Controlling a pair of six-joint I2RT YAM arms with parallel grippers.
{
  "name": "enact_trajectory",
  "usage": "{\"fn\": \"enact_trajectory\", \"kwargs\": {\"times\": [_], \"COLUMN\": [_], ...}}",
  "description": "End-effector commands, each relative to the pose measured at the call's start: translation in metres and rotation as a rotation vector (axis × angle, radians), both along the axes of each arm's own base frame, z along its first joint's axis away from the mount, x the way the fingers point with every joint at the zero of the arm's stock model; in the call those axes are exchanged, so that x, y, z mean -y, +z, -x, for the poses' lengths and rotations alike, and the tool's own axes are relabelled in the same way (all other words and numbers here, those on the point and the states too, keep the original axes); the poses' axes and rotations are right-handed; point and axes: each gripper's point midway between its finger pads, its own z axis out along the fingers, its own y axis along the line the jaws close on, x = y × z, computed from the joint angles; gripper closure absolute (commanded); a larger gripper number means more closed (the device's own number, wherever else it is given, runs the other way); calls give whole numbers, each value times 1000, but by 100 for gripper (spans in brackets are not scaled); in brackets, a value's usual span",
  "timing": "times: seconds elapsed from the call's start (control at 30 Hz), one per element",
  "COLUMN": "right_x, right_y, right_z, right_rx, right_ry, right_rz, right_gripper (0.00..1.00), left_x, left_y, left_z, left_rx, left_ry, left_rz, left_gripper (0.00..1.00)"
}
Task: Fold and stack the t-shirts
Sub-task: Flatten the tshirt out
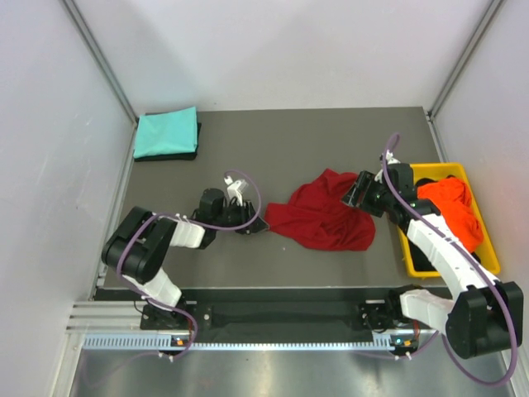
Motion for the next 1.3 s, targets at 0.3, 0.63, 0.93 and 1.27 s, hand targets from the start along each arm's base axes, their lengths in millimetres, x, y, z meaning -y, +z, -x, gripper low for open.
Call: {"fn": "enact_trajectory", "kwargs": {"times": [0.3, 0.63, 0.93, 1.27], "right_x": [-3, -2, -3, -2], "right_y": [-6, -5, -4, -6], "right_z": [-6, -3, -4, -4], "right_rx": [19, 26, 29, 26], "right_ry": [8, 9, 15, 12], "right_rz": [-21, -17, -22, -16], "right_gripper": [39, 39, 39, 38], "left_x": [2, -3, 1, -1], "left_y": [27, 11, 1, -1], "left_z": [6, 5, 9, 9], "left_rx": [65, 78, 55, 52], "left_ry": [-26, -19, -33, -22], "left_rz": [52, -9, -48, -75], "left_gripper": [59, 55, 55, 65]}}
